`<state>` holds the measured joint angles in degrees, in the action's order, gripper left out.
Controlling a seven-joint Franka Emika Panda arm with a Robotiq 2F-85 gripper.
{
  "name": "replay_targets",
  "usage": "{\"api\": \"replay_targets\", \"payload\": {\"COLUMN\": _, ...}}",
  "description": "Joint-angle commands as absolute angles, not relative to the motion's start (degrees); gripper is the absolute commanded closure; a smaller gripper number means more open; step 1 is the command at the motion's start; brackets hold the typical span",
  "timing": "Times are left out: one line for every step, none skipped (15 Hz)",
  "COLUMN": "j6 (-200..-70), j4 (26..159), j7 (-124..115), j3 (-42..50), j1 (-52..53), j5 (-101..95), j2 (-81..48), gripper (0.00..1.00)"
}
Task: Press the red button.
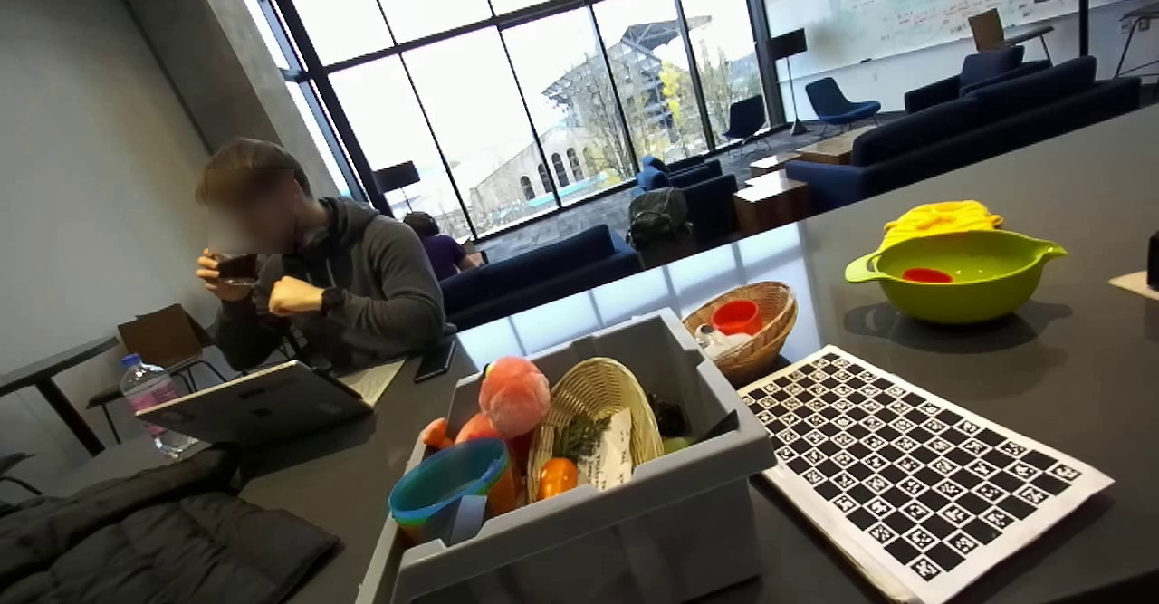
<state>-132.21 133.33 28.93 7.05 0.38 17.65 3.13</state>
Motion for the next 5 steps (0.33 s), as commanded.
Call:
{"api": "replay_targets", "payload": {"j6": -132.4, "j4": 134.2, "j7": 29.3, "j3": 5.9, "j1": -0.4, "j5": 18.1, "j2": 1.4, "gripper": 0.92}}
{"api": "replay_targets", "payload": {"j6": -132.5, "j4": 134.6, "j7": 29.7, "j3": 5.8, "j1": -0.3, "j5": 18.2, "j2": 2.0, "gripper": 0.73}}
{"api": "replay_targets", "payload": {"j6": -132.6, "j4": 134.9, "j7": 30.1, "j3": 5.7, "j1": -0.2, "j5": 18.4, "j2": 2.6, "gripper": 0.68}}
{"api": "replay_targets", "payload": {"j6": -132.0, "j4": 133.3, "j7": 29.0, "j3": 5.9, "j1": -0.5, "j5": 17.7, "j2": 3.3, "gripper": 0.64}}
{"api": "replay_targets", "payload": {"j6": -132.0, "j4": 133.3, "j7": 28.9, "j3": 5.8, "j1": -0.5, "j5": 17.7, "j2": 3.4, "gripper": 0.84}}
